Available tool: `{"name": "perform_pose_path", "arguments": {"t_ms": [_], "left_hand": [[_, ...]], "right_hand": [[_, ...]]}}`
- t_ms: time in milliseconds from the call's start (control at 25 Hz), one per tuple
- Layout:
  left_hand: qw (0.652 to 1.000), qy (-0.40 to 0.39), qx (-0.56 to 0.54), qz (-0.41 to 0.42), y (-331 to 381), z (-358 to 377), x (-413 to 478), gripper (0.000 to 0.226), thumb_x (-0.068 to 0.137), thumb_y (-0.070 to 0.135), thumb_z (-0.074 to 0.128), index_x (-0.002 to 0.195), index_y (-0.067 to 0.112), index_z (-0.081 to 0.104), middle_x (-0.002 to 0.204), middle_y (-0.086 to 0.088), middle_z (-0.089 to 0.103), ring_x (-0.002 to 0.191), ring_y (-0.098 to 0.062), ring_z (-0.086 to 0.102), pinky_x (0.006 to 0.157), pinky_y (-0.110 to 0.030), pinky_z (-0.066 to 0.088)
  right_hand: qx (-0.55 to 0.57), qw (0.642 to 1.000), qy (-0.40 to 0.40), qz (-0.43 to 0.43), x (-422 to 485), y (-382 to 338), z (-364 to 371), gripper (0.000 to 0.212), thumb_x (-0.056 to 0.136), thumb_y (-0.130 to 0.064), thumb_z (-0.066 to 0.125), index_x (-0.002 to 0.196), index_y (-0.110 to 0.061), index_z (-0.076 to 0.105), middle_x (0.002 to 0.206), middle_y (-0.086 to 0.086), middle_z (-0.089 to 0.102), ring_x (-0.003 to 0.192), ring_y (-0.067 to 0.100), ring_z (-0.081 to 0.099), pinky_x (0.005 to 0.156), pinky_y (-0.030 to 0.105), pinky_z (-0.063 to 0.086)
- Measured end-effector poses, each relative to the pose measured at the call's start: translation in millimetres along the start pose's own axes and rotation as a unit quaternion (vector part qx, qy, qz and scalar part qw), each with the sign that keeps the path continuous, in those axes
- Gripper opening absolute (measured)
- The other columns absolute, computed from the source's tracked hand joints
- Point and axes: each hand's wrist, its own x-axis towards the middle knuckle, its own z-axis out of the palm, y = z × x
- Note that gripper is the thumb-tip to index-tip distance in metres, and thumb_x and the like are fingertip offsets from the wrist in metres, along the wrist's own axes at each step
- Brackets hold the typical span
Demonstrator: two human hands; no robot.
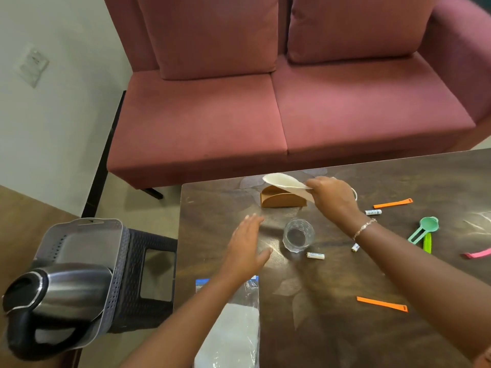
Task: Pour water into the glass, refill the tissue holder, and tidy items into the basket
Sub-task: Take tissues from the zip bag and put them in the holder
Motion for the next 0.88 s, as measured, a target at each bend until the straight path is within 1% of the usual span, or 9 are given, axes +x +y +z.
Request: {"name": "perform_pose_path", "arguments": {"t_ms": [40, 120, 240, 320, 400, 520, 680, 800, 880], "left_hand": [[0.998, -0.006, 0.058, 0.03, 0, 0, 18, 0.07, 0.087, 0.028, 0.059, 0.145, 0.02, 0.021, 0.155, 0.002, 0.017, 0.144, -0.013, 0.01, 0.117, -0.031, 0.012], [0.988, -0.024, 0.14, 0.061, -5, 2, 47, 0.075, 0.088, 0.031, 0.056, 0.148, 0.018, 0.012, 0.158, -0.002, 0.005, 0.145, -0.015, -0.002, 0.117, -0.032, 0.0], [0.974, -0.046, 0.211, 0.069, -16, 9, 71, 0.079, 0.089, 0.031, 0.055, 0.149, 0.017, 0.005, 0.158, -0.004, -0.004, 0.145, -0.017, -0.007, 0.115, -0.031, -0.005], [0.967, -0.059, 0.236, 0.075, -21, 14, 79, 0.08, 0.09, 0.031, 0.054, 0.149, 0.018, 0.002, 0.158, -0.005, -0.006, 0.145, -0.017, -0.008, 0.115, -0.031, -0.007], [0.965, -0.07, 0.241, 0.071, -28, 20, 86, 0.08, 0.09, 0.031, 0.054, 0.149, 0.018, 0.002, 0.158, -0.004, -0.007, 0.145, -0.018, -0.008, 0.114, -0.031, -0.008], [0.968, -0.078, 0.23, 0.062, -37, 28, 90, 0.078, 0.09, 0.028, 0.053, 0.149, 0.018, 0.003, 0.158, -0.004, -0.006, 0.145, -0.017, -0.007, 0.114, -0.03, -0.007], [0.97, -0.08, 0.22, 0.064, -47, 34, 80, 0.078, 0.09, 0.025, 0.053, 0.149, 0.017, 0.002, 0.158, -0.005, -0.006, 0.145, -0.017, -0.006, 0.114, -0.029, -0.007], [0.973, -0.079, 0.208, 0.059, -56, 36, 71, 0.078, 0.09, 0.025, 0.053, 0.149, 0.017, 0.003, 0.158, -0.005, -0.005, 0.145, -0.017, -0.006, 0.113, -0.028, -0.008], [0.975, -0.079, 0.203, 0.053, -63, 38, 64, 0.076, 0.091, 0.024, 0.052, 0.149, 0.016, 0.003, 0.158, -0.005, -0.005, 0.145, -0.017, -0.005, 0.111, -0.026, -0.01]], "right_hand": [[-0.025, 0.999, -0.009, -0.02, 13, 5, 7, 0.013, 0.082, -0.003, 0.053, 0.083, -0.006, 0.065, 0.081, 0.014, 0.066, 0.075, 0.037, 0.061, 0.055, 0.033, 0.037], [-0.059, 0.996, -0.03, -0.061, 34, 8, 21, 0.016, 0.081, 0.0, 0.05, 0.086, -0.005, 0.064, 0.084, 0.014, 0.066, 0.081, 0.037, 0.061, 0.055, 0.032, 0.035], [-0.064, 0.991, -0.062, -0.101, 61, 11, 47, 0.024, 0.085, 0.0, 0.046, 0.1, -0.005, 0.064, 0.096, 0.015, 0.066, 0.091, 0.036, 0.061, 0.06, 0.032, 0.033], [-0.095, 0.984, -0.095, -0.118, 75, 11, 65, 0.026, 0.089, -0.005, 0.043, 0.107, -0.008, 0.062, 0.102, 0.012, 0.065, 0.096, 0.033, 0.059, 0.063, 0.033, 0.038], [-0.124, 0.976, -0.123, -0.128, 86, 13, 83, 0.026, 0.091, -0.009, 0.042, 0.108, -0.009, 0.062, 0.106, 0.01, 0.064, 0.099, 0.032, 0.058, 0.07, 0.036, 0.045], [-0.14, 0.968, -0.161, -0.134, 90, 17, 105, 0.028, 0.093, -0.016, 0.043, 0.116, -0.012, 0.06, 0.113, 0.012, 0.061, 0.105, 0.031, 0.056, 0.082, 0.038, 0.045], [-0.073, 0.976, -0.185, -0.091, 87, 21, 118, 0.032, 0.092, -0.012, 0.046, 0.122, -0.012, 0.054, 0.115, 0.015, 0.054, 0.11, 0.034, 0.049, 0.083, 0.04, 0.044], [-0.023, 0.984, -0.162, -0.065, 87, 27, 123, 0.032, 0.089, -0.009, 0.049, 0.121, -0.011, 0.054, 0.117, 0.014, 0.052, 0.109, 0.035, 0.048, 0.085, 0.043, 0.045], [0.005, 0.988, -0.148, -0.046, 88, 29, 128, 0.034, 0.088, -0.013, 0.053, 0.122, -0.01, 0.051, 0.123, 0.014, 0.05, 0.111, 0.035, 0.047, 0.087, 0.045, 0.047]]}}
